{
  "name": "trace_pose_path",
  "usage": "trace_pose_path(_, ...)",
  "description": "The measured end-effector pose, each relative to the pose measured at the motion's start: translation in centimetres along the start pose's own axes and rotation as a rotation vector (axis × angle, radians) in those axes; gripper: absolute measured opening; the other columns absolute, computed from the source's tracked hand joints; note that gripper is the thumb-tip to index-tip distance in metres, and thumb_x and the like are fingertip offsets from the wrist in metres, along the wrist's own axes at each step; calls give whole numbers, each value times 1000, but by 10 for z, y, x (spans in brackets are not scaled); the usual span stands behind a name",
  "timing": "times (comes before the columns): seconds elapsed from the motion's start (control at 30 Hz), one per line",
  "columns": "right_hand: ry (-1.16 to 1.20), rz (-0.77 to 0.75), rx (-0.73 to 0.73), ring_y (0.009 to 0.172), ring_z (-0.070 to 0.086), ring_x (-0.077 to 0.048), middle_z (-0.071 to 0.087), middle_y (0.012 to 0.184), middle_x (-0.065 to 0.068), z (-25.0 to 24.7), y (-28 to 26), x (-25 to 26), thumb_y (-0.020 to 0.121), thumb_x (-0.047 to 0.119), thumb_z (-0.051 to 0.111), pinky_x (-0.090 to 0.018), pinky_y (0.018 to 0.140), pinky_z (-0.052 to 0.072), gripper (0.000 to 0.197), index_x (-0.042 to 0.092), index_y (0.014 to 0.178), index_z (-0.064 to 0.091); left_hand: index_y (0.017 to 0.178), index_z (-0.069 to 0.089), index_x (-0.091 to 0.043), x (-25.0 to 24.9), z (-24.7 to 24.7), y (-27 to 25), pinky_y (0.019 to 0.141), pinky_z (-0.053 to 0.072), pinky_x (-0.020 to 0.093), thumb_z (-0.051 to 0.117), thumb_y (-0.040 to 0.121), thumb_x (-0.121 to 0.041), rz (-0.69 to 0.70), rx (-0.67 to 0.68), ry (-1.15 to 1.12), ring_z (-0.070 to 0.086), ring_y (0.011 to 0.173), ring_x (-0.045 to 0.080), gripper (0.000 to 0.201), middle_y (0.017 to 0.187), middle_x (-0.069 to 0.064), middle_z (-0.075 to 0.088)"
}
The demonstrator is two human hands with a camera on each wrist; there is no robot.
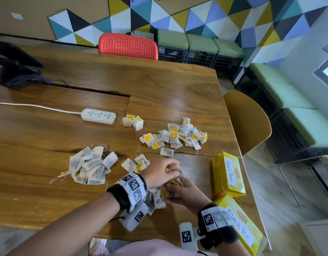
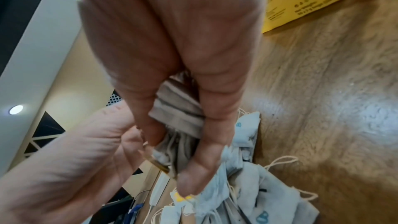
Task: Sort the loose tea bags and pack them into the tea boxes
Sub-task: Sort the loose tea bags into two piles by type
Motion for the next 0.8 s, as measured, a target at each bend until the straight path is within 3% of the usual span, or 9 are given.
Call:
trace_pose_path(0.13, 38, 6, -5, 84, 68, -24, 64, 101, -16, -1, -1, 2, 91, 3, 59, -41, 76, 59, 16, 4, 107, 56, 114, 65, -15, 4, -8, 3, 69, 45, 15, 58, 93, -14, -34, -117, -165, 57, 75, -1, 23, 86, -12, 59)
trace_pose_path(0.23, 132, 2, -52, 82, 67, -24, 65, 97, -16, -10, -2, -1, 92, 3, 58, -41, 77, 58, 15, 3, 107, 55, 116, 57, -6, 13, -16, 0, 60, 49, 23, 40, 100, -8, -251, -131, -894, 59, 62, 10, 23, 87, 1, 57)
trace_pose_path(0.3, 187, -5, -64, 82, 67, -25, 66, 95, -17, -15, -2, -3, 92, 4, 58, -40, 74, 58, 25, -2, 115, 52, 116, 53, -7, 18, -23, -6, 48, 41, 24, 34, 101, -20, -359, -94, -1320, 42, 49, 11, 27, 72, 3, 45)
trace_pose_path(0.37, 228, 1, -90, 83, 69, -26, 68, 96, -18, -19, -2, -5, 91, 5, 59, -40, 73, 58, 30, -4, 118, 51, 117, 49, -10, 23, -31, -14, 44, 32, 22, 35, 96, -39, -434, -23, -1484, 29, 47, 10, 38, 64, 2, 39)
trace_pose_path(0.43, 259, -2, -116, 84, 69, -27, 67, 100, -21, -21, -1, -7, 91, 4, 59, -40, 72, 60, 32, -5, 120, 50, 118, 51, -10, 26, -36, -21, 45, 31, 22, 32, 93, -53, -461, 62, -1498, 28, 48, 11, 53, 63, 3, 41)
trace_pose_path(0.5, 281, -5, -139, 84, 70, -28, 66, 103, -23, -20, -1, -7, 90, 4, 60, -39, 68, 61, 34, -6, 121, 49, 124, 54, -7, 27, -40, -28, 48, 41, 24, 30, 93, -56, -469, 132, -1494, 39, 51, 14, 62, 70, 7, 51)
trace_pose_path(0.63, 326, -20, -167, 89, 69, -31, 64, 109, -26, -11, -1, -6, 91, 4, 59, -38, 66, 60, 36, -7, 123, 48, 127, 52, -1, 30, -52, -40, 61, 56, 30, 31, 100, -27, -473, 163, -1375, 67, 72, 22, 43, 106, 21, 67)
trace_pose_path(0.7, 329, -27, -171, 93, 67, -33, 64, 111, -26, -4, -2, -4, 90, 6, 60, -40, 72, 60, 35, -7, 122, 49, 126, 51, 2, 38, -60, -44, 68, 57, 29, 29, 102, -12, -461, 144, -1270, 68, 85, 24, 35, 118, 25, 64)
trace_pose_path(0.8, 349, -38, -184, 91, 68, -32, 64, 110, -26, 6, -3, -2, 90, 7, 60, -39, 72, 60, 34, -7, 120, 51, 121, 54, 1, 63, -76, -53, 84, 55, 30, 32, 104, -11, -446, 92, -937, 67, 101, 22, 31, 119, 19, 66)
Point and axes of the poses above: each hand's wrist, its own y-axis towards the middle knuckle, its own z-axis out of the palm, x = y × z, the point moved 3 cm from there along y, towards the middle knuckle
